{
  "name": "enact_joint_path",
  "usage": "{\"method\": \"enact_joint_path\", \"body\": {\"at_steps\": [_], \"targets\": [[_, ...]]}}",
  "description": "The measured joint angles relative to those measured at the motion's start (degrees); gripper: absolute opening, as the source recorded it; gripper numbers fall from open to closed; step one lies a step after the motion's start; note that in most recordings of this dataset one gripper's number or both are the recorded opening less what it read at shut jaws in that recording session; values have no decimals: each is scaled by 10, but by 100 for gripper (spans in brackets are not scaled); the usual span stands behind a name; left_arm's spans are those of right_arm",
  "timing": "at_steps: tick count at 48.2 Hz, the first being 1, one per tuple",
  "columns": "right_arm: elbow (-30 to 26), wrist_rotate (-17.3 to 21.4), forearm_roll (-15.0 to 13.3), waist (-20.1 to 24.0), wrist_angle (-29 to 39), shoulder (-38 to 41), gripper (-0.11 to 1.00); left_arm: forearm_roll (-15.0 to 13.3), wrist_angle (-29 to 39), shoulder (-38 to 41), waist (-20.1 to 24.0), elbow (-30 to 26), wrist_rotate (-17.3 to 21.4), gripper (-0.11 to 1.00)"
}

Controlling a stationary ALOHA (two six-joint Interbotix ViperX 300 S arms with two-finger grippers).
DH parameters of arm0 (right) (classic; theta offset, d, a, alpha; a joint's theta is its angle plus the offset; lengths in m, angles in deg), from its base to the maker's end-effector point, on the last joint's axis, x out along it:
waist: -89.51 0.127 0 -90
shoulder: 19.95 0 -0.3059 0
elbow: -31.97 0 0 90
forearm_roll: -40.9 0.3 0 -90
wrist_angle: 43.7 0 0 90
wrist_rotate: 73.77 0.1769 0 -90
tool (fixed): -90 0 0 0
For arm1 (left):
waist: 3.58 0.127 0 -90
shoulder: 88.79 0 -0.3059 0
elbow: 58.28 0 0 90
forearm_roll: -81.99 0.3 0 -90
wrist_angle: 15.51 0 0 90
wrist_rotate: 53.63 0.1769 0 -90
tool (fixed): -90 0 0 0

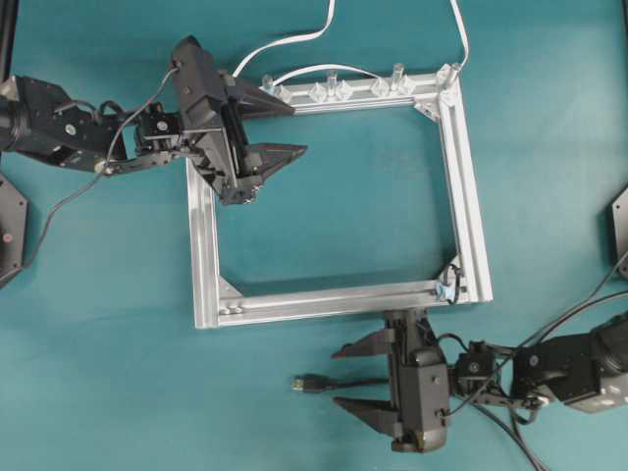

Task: Insert the wire through the string loop located on the right side.
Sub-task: 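Grasp the black USB cable near its plug with the right gripper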

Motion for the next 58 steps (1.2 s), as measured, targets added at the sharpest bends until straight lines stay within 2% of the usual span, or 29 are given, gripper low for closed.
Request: {"method": "enact_joint_path", "body": {"at_steps": [40,43,49,52,54,58], "targets": [[-20,1,0,-1,19,40,77,0,0,0,-4,1,0,76],[-20,1,-1,-4,19,39,68,0,0,0,-4,1,0,76],[-21,1,-1,-5,23,40,31,0,0,0,-4,1,0,76],[-22,1,-1,-7,31,39,17,0,0,0,-4,1,0,76],[-23,0,-1,-8,40,39,11,0,0,0,-4,1,0,76],[-28,1,-1,-14,58,39,11,0,0,0,-4,1,0,76]]}}
